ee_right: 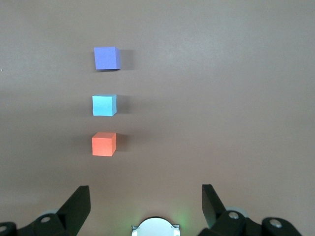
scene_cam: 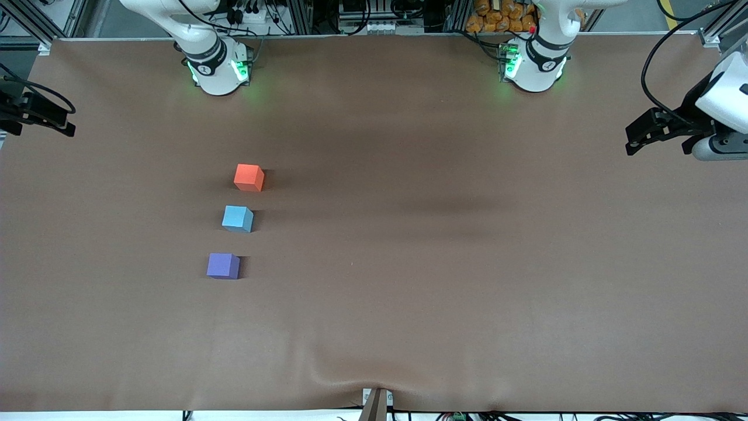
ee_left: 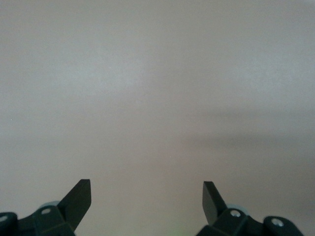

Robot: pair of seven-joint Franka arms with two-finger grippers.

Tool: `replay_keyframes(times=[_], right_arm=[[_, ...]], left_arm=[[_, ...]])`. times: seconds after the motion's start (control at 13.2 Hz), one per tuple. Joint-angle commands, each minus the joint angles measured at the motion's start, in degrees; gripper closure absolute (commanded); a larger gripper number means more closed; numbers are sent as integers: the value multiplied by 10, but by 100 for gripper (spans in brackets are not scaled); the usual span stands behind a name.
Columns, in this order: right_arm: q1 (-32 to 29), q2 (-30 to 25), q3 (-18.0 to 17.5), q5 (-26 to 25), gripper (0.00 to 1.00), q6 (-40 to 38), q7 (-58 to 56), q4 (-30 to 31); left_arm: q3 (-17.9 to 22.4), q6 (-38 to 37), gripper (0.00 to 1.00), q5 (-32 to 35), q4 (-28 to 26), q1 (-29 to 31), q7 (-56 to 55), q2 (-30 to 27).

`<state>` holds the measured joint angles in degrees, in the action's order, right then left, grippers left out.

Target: Place blue block between orange and purple blocks

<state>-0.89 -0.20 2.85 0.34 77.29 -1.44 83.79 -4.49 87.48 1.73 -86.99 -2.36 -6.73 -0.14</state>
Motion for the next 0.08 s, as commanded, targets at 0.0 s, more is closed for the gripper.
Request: replay_keyframes(times=[0.0], right_arm=[[-2, 4, -4, -11, 0, -7, 2, -12]], left_arm=[[-3, -14, 0, -3, 9, 3, -1, -2]])
